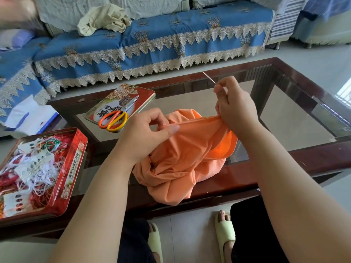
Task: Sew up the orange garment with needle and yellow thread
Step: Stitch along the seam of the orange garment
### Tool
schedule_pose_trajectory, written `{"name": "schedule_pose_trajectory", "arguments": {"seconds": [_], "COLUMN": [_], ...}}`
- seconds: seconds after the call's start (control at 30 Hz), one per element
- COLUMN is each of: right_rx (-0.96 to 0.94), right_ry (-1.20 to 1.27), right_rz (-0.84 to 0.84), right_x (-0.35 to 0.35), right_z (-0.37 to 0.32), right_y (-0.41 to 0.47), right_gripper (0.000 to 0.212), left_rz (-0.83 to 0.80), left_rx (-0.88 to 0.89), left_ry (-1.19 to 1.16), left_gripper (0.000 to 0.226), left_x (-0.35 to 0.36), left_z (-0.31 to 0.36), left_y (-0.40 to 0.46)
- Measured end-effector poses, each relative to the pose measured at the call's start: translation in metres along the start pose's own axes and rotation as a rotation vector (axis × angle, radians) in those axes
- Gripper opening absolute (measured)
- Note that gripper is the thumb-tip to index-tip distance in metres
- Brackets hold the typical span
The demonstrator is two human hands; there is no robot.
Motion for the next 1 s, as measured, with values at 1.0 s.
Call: {"name": "schedule_pose_trajectory", "arguments": {"seconds": [1.0], "right_rx": [-0.048], "right_ry": [0.25], "right_rz": [0.126], "right_x": [-0.009], "right_z": [-0.044], "right_y": [-0.025], "right_gripper": [0.011], "left_rz": [-0.16], "left_rx": [-0.082], "left_ry": [0.197], "left_gripper": [0.025], "left_x": [0.04], "left_z": [0.029], "left_y": [-0.02]}}
Point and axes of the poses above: each hand's wrist, its own y-axis towards the middle knuckle, its own x-axis out of the palm, z = x × y, the point moved 9 cm from there along y, towards the middle knuckle, and after that the axes turned 1 degree about y, right-handed, at the moved point
